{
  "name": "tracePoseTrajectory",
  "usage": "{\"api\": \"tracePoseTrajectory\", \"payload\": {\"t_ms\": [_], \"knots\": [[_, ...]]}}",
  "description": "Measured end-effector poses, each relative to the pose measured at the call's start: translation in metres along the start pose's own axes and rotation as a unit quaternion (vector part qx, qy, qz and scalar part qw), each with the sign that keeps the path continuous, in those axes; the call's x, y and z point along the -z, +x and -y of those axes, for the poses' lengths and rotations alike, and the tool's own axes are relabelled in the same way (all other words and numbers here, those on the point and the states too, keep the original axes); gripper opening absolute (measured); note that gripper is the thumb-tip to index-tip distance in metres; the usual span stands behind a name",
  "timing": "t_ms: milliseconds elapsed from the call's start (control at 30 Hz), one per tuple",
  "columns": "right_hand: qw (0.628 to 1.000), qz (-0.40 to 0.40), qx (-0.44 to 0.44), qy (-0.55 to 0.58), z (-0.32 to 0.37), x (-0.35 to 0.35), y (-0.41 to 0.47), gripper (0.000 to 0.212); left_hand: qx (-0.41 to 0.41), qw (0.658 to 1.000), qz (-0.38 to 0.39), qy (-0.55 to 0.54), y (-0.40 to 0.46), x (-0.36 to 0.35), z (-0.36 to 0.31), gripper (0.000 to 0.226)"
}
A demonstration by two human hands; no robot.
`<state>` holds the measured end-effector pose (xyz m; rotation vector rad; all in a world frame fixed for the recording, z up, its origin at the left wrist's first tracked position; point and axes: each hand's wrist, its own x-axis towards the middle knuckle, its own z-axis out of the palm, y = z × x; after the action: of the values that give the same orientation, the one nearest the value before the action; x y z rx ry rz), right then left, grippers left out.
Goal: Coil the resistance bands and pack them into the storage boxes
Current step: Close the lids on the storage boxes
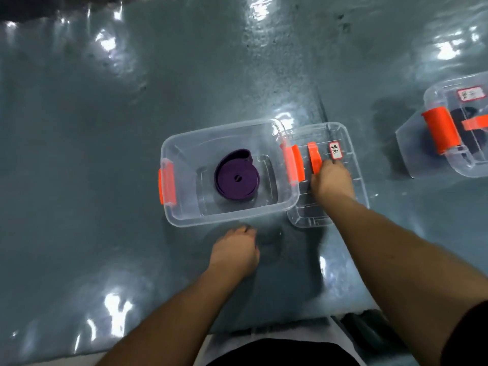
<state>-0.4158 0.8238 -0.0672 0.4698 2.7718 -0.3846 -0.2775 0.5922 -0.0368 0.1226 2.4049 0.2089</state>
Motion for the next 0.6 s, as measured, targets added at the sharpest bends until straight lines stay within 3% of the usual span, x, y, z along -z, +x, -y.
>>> {"api": "tracePoseTrajectory", "payload": {"t_ms": [400, 600], "knots": [[0.996, 0.050, -0.029, 0.063, -0.034, 0.026, -0.033, 0.024, -0.012, 0.997, -0.071, -0.007, -0.026, 0.018, -0.009, 0.037], [0.995, 0.024, -0.039, 0.092, -0.054, 0.061, -0.044, 0.021, -0.038, 0.994, -0.098, -0.017, -0.043, 0.032, -0.013, 0.040]]}}
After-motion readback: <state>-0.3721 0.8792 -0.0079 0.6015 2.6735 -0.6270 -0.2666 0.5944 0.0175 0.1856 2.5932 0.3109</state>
